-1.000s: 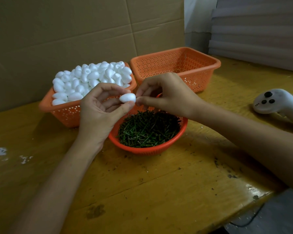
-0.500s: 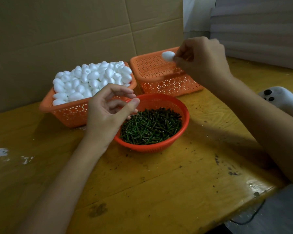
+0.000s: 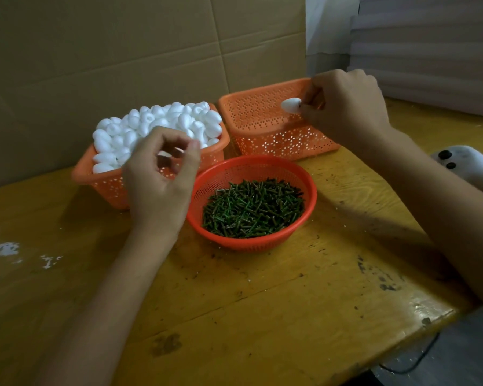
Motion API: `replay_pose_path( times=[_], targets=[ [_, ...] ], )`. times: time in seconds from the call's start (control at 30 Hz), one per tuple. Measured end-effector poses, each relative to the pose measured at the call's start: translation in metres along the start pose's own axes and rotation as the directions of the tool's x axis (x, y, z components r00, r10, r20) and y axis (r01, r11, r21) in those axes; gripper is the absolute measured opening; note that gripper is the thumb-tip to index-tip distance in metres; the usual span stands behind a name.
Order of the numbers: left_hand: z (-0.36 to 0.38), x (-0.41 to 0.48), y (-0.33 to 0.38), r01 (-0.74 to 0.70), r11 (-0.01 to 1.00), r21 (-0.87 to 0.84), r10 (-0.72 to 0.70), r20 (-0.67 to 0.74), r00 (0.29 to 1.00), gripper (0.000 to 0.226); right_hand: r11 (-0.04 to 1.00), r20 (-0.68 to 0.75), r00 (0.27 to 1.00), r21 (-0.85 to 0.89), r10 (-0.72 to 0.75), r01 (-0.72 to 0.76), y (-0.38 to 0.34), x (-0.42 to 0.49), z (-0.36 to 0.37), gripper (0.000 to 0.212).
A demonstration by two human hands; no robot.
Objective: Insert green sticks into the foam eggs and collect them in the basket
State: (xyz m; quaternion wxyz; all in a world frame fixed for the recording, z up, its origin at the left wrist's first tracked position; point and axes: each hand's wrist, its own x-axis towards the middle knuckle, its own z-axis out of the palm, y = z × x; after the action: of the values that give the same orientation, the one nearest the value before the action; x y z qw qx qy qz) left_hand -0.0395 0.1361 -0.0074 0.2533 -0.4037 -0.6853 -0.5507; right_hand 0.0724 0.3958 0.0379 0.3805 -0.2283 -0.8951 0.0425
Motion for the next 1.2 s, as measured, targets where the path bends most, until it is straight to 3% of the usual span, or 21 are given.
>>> replay_pose_path(
  times=[0.07,0.13,0.3,0.37,0.57,0.73,0.9,1.2],
  targets=[
    [-0.009,0.004,-0.008,-0.074,0.949,0.305,0.102,-0.076,0.992,0.013,1.000,-0.018,1.000,0.006,-0.007,0.007,-0.001,0.000,-0.002,0.020],
    [-0.017,0.008,-0.018,-0.080,0.841,0.535,0.128,-0.053,0.990,0.021,1.000,0.005,1.000,0.011,-0.009,0.009,-0.002,0.000,-0.004,0.020],
    [-0.025,0.007,-0.037,-0.075,0.651,0.755,-0.050,0.142,0.989,0.046,0.999,0.034,0.998,0.003,-0.044,0.044,-0.005,-0.003,-0.008,0.019],
    [-0.023,0.004,-0.041,-0.078,0.612,0.787,-0.086,0.165,0.983,0.048,0.999,0.013,0.999,0.014,-0.050,0.050,-0.008,-0.004,-0.008,0.018],
    [-0.020,0.007,-0.041,-0.034,0.624,0.781,-0.080,0.107,0.991,0.057,0.984,-0.107,0.983,0.073,-0.152,0.160,-0.028,-0.015,-0.004,0.014],
    [-0.016,0.008,-0.040,-0.016,0.605,0.796,-0.093,0.090,0.992,0.061,0.963,0.026,0.967,0.103,-0.255,0.251,-0.044,-0.025,0.003,0.014],
    [-0.015,0.008,-0.040,-0.032,0.589,0.808,-0.089,0.105,0.990,0.062,0.959,0.030,0.964,0.113,-0.264,0.259,-0.045,-0.027,0.005,0.014],
    [-0.015,0.011,-0.037,-0.013,0.664,0.747,-0.066,0.077,0.995,0.056,0.949,0.022,0.959,0.152,-0.282,0.276,-0.048,-0.030,0.005,0.013]
  ],
)
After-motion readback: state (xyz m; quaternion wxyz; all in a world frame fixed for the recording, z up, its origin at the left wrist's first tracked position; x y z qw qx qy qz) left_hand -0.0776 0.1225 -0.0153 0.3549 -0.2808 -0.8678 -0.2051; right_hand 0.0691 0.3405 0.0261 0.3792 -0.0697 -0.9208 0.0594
